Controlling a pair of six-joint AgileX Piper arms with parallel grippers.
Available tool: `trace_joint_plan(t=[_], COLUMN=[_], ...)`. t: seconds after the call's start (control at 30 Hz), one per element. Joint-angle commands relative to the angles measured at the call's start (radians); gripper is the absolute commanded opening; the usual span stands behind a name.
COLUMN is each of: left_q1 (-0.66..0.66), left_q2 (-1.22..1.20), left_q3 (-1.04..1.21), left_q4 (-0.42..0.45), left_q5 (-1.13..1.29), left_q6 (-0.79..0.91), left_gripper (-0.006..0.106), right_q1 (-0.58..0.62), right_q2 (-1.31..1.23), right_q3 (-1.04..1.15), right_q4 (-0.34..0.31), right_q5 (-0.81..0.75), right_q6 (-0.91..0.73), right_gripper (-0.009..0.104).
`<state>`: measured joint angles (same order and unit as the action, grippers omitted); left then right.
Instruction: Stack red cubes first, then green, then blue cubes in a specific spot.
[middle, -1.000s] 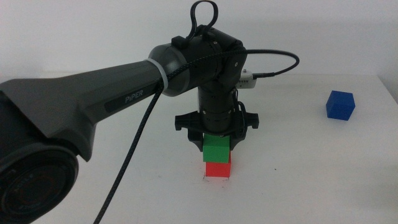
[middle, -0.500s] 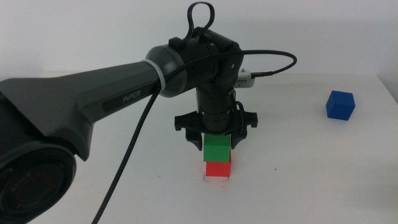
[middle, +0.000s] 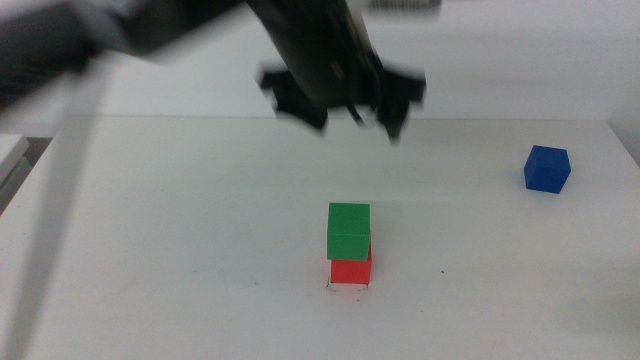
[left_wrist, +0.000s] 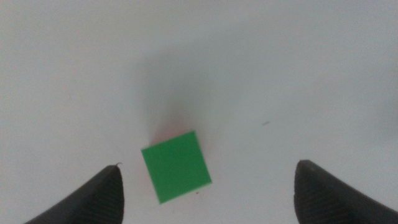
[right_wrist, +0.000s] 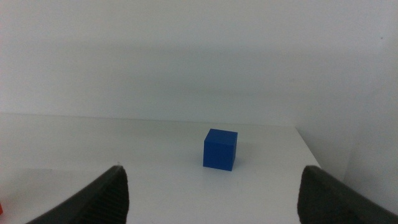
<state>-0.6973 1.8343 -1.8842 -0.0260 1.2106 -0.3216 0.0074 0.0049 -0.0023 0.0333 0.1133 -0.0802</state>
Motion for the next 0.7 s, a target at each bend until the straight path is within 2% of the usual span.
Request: trace_joint_plan(t=[0.0,0.13,0.37,0.47,0.67], left_q1=[0.015,0.009,0.009,0.009,0.009], left_q2=[-0.150,-0.392,-0.792,-0.870,-0.907], left_q3=[-0.013,0.022,0.262,0.330,0.337], left_q4=[-0.051,-0.050,-0.050,-0.080,-0.060], left_q5=[0.010,0.010,-0.045,-0.057,-0.056], left_q6=[0.141,0.209,0.212,0.210,0.212], left_gripper=[0.094,0.094,0.094,0.094,0.094], right_q1=[-0.007,-0.007,-0.007,-0.007,-0.007], right_q2=[-0.005,-0.005,-0.005,-0.005,-0.005], right_q3=[0.002,0.002,0.002,0.002,0.002], right_q4=[0.000,0.000,0.000,0.000,0.000], right_q5=[-0.006,-0.006,-0.006,-0.006,-0.006], right_q6=[-0.006,-0.006,-0.006,-0.006,-0.006], right_gripper=[0.093,0.093,0.093,0.093,0.093])
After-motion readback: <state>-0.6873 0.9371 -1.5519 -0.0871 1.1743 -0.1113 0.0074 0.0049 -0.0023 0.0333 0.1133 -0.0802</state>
